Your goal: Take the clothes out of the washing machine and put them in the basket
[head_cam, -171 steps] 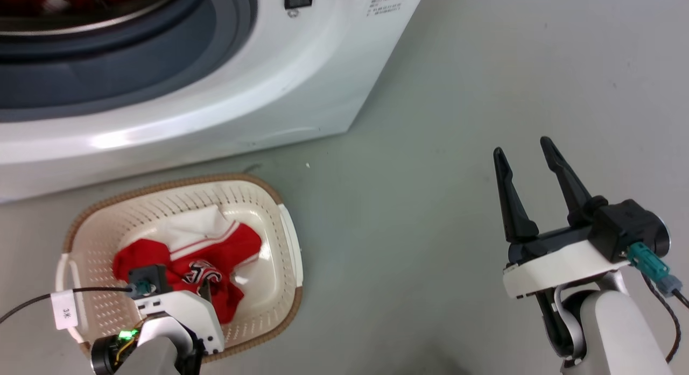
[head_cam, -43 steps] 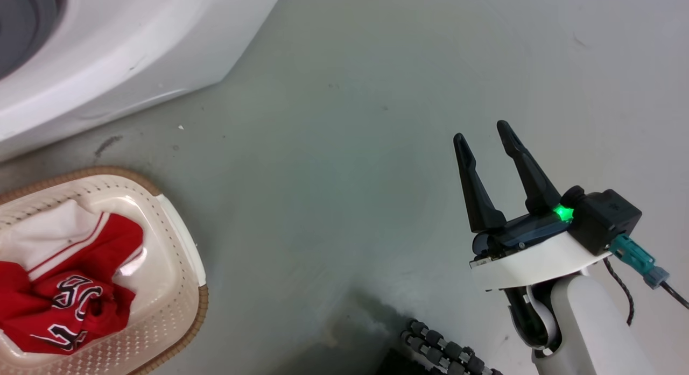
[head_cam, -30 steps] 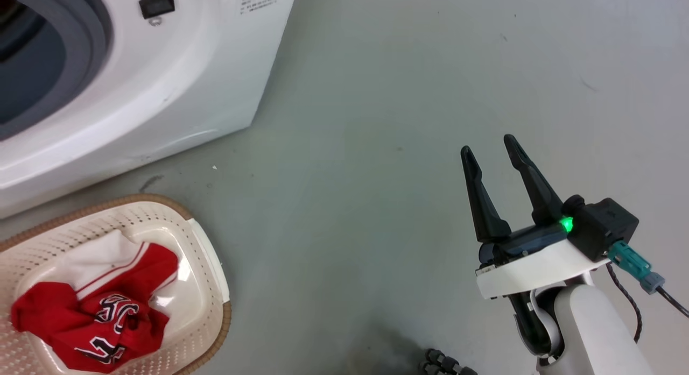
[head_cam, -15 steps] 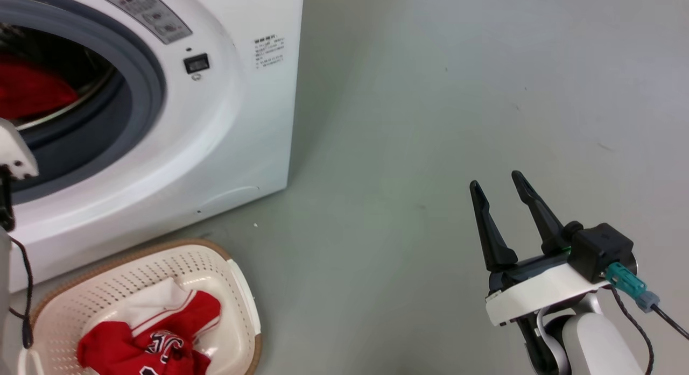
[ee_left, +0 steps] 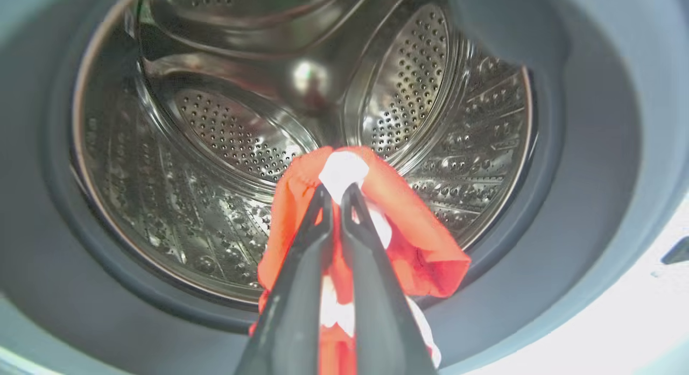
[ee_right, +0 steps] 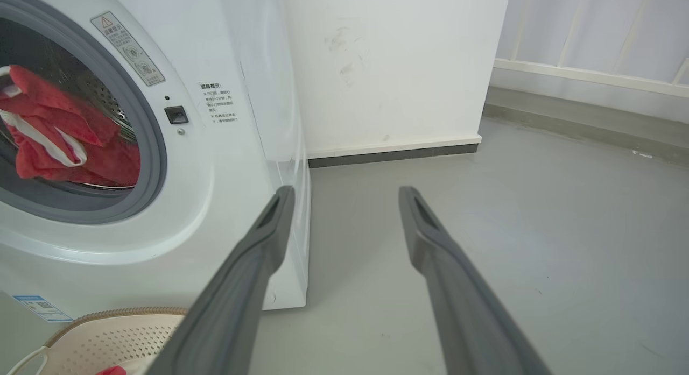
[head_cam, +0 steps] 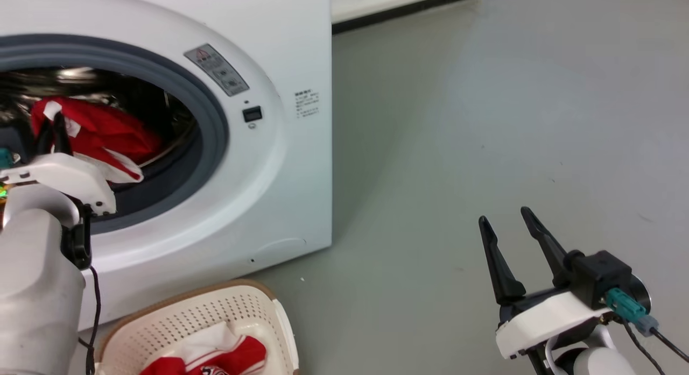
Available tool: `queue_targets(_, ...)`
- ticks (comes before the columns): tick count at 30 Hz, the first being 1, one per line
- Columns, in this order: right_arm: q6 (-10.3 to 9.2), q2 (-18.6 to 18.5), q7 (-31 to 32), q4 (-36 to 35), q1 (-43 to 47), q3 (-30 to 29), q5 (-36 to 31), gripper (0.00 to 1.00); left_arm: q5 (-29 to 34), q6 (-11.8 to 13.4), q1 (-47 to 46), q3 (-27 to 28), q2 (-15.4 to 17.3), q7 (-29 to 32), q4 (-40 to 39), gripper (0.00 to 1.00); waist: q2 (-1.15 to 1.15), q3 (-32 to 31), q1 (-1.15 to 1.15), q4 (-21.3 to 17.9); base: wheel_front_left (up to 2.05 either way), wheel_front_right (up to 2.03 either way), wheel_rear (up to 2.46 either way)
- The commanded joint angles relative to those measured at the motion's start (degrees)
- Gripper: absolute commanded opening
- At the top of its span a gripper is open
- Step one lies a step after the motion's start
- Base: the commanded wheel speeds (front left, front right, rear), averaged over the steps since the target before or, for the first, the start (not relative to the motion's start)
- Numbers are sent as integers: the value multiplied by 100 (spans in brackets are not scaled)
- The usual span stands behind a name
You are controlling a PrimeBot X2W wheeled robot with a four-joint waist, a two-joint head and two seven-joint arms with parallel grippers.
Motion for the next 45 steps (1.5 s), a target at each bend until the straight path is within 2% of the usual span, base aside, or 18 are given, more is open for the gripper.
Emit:
queue_targets(1,-4,7,84,-86,171,-24,-65,100,10,52,350,66,-60,-39,-370,0,0,-419,2,263,0,0,0)
queue_targets(6,-4,6,266,-248,376,-62,-160,100,70,132,880,78,-110,-40,-1041,0,0,-747,2,444,0,0,0)
queue_targets(11,-4,7,455,-470,624,-105,-216,100,71,325,1545,44,-194,28,-1959,0,0,-1030,2,689,0,0,0)
queue_targets(20,-4,8,628,-741,823,-173,-238,100,-13,892,3053,-7,-265,594,-3999,0,0,-1115,2,1097,0,0,0)
queue_targets(21,-4,7,650,-768,842,-164,-264,100,-71,1108,3614,-8,-342,767,-4533,0,0,-1085,2,1173,0,0,0)
queue_targets(24,-4,7,677,-799,836,-183,-253,100,-162,1259,4130,-44,-454,906,-4864,0,0,-1012,2,1242,0,0,0)
queue_targets(29,-4,8,696,-863,687,-136,-271,100,-381,1255,4630,-149,-706,955,-4768,0,0,-732,2,1298,0,0,0)
queue_targets(34,-4,8,679,-904,497,-76,-278,100,-601,1133,4748,-209,-969,788,-4106,0,0,-317,2,1202,0,0,0)
queue_targets(38,-4,7,648,-905,318,-80,-267,100,-677,982,4487,-248,-1134,573,-3458,0,0,82,2,1063,0,0,0)
queue_targets(45,-4,8,526,-922,-42,-69,-205,100,-724,781,3731,-204,-1220,288,-2306,0,0,876,2,738,0,0,0)
